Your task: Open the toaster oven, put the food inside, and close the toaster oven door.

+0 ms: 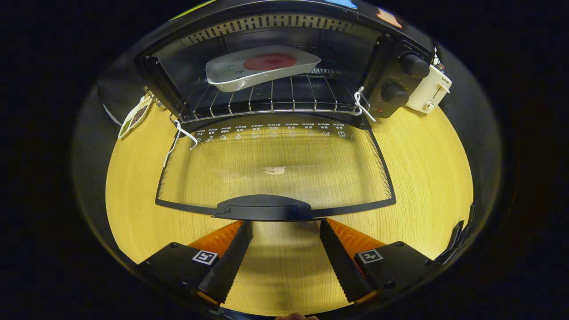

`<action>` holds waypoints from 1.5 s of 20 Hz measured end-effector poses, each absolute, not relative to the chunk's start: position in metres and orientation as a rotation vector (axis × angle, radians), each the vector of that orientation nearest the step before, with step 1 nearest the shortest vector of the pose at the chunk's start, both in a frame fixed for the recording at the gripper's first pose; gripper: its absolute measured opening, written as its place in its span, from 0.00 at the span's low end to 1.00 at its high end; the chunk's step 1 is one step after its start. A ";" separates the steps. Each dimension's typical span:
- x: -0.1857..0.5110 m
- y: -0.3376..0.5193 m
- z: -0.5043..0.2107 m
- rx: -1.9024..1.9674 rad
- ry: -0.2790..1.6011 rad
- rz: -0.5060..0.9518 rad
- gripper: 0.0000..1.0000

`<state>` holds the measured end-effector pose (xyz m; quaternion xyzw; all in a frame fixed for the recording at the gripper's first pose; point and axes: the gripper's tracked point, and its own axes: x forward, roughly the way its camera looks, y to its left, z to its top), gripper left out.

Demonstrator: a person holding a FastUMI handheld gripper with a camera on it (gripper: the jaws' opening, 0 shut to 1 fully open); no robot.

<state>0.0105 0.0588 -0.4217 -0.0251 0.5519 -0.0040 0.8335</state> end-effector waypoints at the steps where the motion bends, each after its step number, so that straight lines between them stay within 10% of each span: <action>1: 0.010 0.059 -0.421 -0.054 1.170 -0.007 0.98; 30: 0.036 0.027 -0.168 0.020 0.492 0.035 0.99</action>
